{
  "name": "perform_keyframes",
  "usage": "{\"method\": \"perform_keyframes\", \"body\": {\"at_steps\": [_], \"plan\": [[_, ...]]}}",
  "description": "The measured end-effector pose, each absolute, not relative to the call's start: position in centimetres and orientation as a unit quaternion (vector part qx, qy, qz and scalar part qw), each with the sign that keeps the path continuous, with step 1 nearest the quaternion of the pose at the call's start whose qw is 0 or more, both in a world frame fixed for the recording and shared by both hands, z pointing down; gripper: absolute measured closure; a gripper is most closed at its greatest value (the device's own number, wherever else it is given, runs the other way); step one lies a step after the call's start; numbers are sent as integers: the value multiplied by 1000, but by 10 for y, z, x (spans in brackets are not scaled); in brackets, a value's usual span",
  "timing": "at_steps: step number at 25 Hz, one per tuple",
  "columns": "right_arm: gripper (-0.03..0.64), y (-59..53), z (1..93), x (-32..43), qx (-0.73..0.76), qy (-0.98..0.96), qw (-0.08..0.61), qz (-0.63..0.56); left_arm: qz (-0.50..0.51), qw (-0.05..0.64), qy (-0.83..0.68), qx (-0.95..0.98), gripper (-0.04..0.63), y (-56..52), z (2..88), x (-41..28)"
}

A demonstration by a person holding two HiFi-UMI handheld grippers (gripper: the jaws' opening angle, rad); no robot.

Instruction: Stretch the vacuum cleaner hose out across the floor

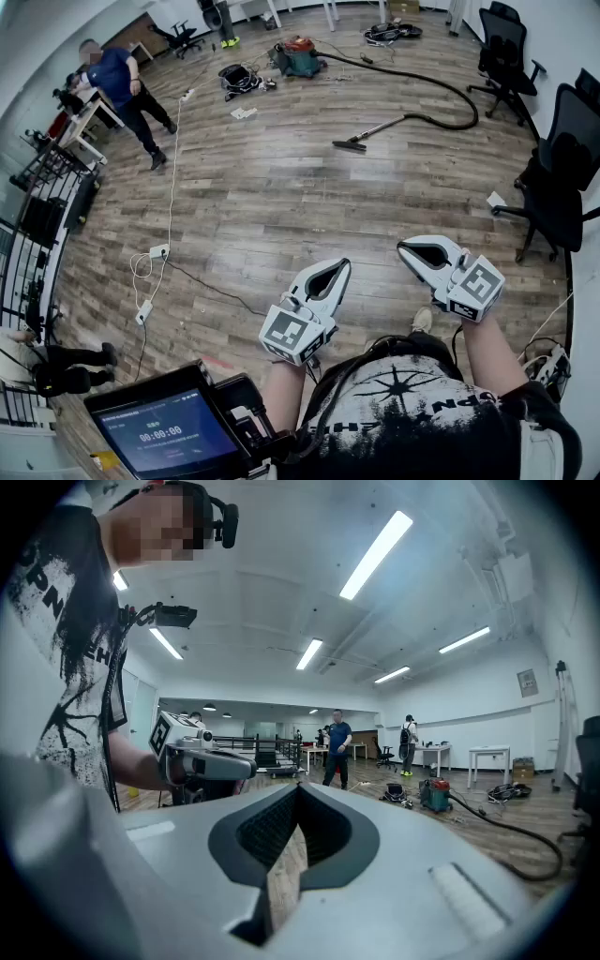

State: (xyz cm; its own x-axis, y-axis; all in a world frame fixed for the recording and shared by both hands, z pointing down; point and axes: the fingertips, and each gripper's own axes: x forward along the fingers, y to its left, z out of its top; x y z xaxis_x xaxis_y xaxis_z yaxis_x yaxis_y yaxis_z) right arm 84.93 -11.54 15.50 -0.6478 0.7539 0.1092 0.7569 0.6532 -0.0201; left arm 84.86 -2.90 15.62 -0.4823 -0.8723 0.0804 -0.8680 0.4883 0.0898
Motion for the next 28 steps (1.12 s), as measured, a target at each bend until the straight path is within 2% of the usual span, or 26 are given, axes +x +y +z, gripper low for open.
{"method": "perform_keyframes", "body": {"at_steps": [28], "plan": [[611, -119, 165, 846, -427, -902, 51, 25, -20, 64, -856, 513, 595, -44, 170, 846]]}}
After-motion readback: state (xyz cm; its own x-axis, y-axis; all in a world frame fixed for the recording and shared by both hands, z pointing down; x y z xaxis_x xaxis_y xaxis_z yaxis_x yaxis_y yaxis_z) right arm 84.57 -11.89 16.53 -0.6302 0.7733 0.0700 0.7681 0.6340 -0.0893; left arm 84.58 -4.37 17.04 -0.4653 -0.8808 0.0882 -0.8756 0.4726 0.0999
